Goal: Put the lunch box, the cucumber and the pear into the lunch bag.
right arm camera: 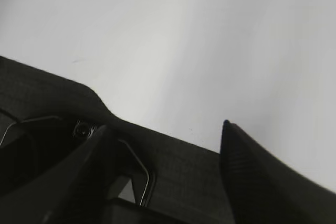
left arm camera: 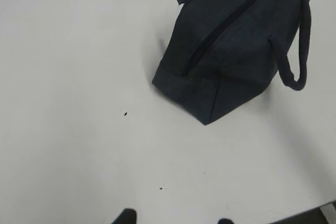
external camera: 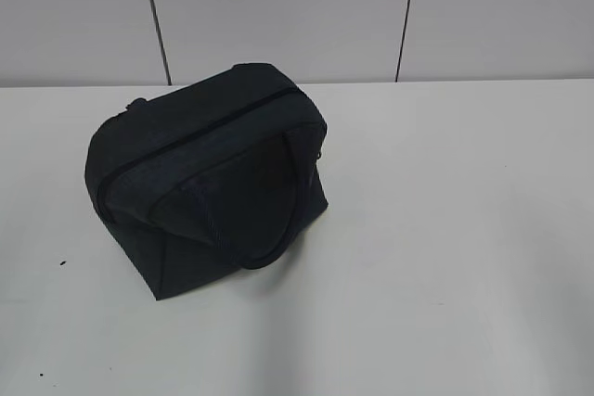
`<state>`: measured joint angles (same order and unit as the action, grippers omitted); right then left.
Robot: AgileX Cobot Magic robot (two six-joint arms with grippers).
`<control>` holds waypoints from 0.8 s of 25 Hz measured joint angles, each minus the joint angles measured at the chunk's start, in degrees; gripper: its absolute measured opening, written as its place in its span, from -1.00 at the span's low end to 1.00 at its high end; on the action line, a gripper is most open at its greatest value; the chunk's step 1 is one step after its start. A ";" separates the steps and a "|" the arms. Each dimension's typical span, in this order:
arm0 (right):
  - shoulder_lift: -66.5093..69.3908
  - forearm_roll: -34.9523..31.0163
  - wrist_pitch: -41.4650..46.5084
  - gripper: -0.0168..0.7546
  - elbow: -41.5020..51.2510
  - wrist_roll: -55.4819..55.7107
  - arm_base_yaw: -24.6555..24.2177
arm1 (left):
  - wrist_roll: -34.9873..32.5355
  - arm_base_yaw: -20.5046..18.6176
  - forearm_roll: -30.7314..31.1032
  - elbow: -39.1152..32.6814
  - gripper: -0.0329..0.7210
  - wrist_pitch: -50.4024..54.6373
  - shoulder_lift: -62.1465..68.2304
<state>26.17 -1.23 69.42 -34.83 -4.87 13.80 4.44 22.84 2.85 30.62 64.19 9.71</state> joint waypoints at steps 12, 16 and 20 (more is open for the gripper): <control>-24.33 3.07 -2.47 0.32 5.83 -1.81 0.00 | 0.00 0.00 0.07 -0.59 -0.14 -0.74 -5.34; -26.91 3.07 -2.88 0.32 6.07 -1.28 0.00 | 0.00 0.00 0.07 -0.59 -0.14 -0.74 -7.33; -27.18 3.07 -2.92 0.32 6.07 -0.58 0.00 | 0.00 0.00 0.07 -0.59 -0.14 -0.65 -9.99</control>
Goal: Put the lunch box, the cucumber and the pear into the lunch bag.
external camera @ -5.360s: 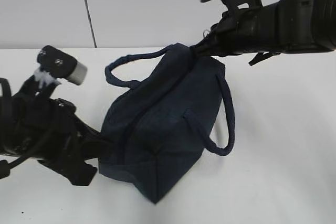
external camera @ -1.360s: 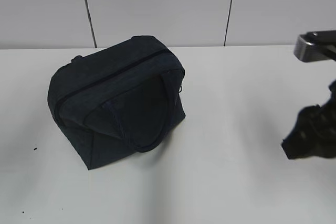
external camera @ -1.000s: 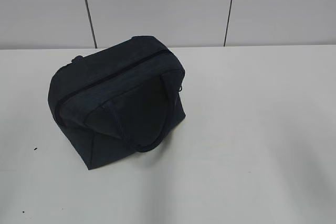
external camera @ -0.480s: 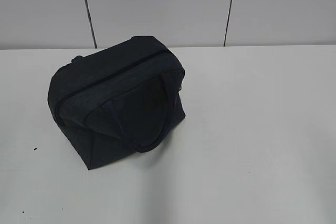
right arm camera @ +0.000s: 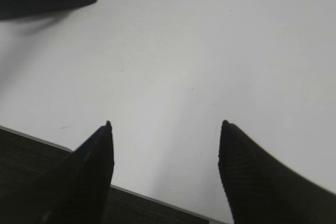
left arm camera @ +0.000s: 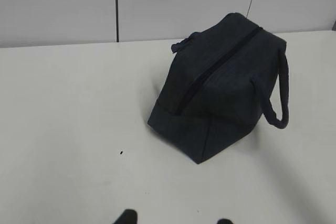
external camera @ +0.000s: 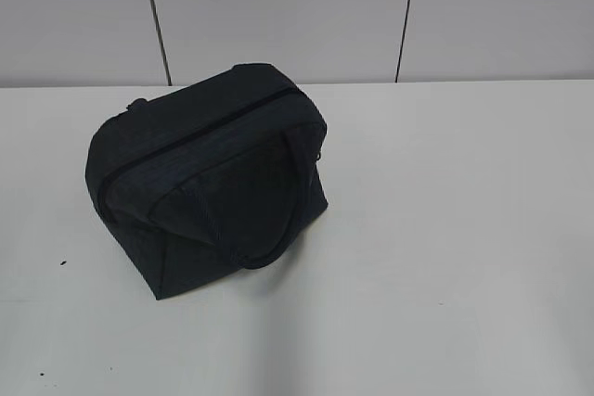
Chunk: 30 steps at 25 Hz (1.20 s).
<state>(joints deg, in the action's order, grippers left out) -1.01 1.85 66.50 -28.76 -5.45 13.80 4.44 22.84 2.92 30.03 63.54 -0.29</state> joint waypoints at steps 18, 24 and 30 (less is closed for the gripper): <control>0.00 0.00 -0.23 0.32 0.00 0.40 -0.55 | 0.00 -0.67 -0.05 0.00 -0.14 -0.03 -0.75; 0.00 0.00 -0.23 0.32 0.00 0.40 -9.54 | 0.00 -12.66 -0.15 0.00 -0.14 -0.03 -0.75; 0.00 0.00 -0.23 0.32 0.07 0.51 -12.29 | 0.00 -20.81 -0.22 0.00 -0.14 -0.03 -0.75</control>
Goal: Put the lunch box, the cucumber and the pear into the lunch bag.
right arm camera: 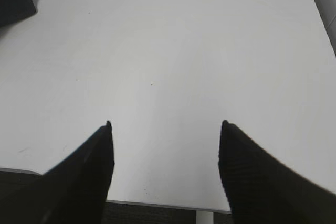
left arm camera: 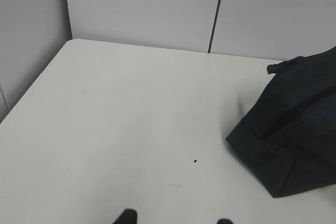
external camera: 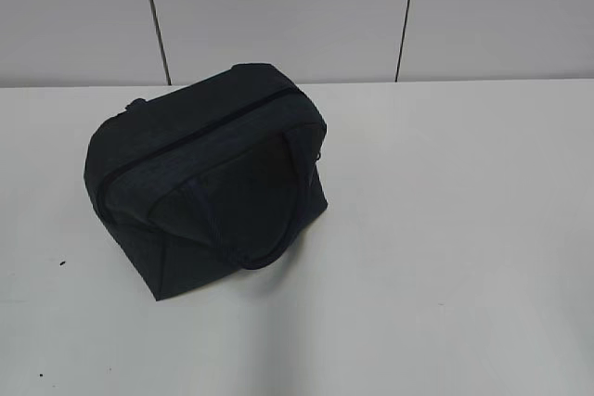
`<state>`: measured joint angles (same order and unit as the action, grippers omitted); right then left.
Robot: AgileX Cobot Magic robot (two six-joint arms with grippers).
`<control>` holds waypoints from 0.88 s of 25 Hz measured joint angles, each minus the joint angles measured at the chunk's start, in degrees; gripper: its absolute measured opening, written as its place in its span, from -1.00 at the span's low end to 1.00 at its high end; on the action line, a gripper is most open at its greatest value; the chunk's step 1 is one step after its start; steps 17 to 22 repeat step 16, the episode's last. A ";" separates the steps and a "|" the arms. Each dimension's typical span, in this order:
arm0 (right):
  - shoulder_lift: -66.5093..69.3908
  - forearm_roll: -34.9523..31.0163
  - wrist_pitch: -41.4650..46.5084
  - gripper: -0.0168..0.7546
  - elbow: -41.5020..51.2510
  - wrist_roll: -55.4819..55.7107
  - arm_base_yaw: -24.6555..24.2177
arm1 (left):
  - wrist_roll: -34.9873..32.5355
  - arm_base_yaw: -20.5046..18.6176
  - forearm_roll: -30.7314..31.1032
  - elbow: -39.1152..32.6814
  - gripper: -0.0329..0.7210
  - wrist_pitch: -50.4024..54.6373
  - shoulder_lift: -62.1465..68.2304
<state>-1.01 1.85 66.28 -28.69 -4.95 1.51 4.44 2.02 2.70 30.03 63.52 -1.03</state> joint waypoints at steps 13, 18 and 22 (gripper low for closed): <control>0.00 0.00 0.00 0.32 0.00 0.00 0.00 | 0.00 -0.25 -0.11 0.00 -0.14 0.00 0.00; 0.00 0.00 0.00 0.32 0.00 0.00 0.00 | 0.00 -0.25 -0.11 0.00 -0.14 0.00 0.00; 0.00 0.00 0.00 0.32 0.00 0.00 0.00 | 0.00 -0.25 -0.11 0.00 -0.14 0.00 0.00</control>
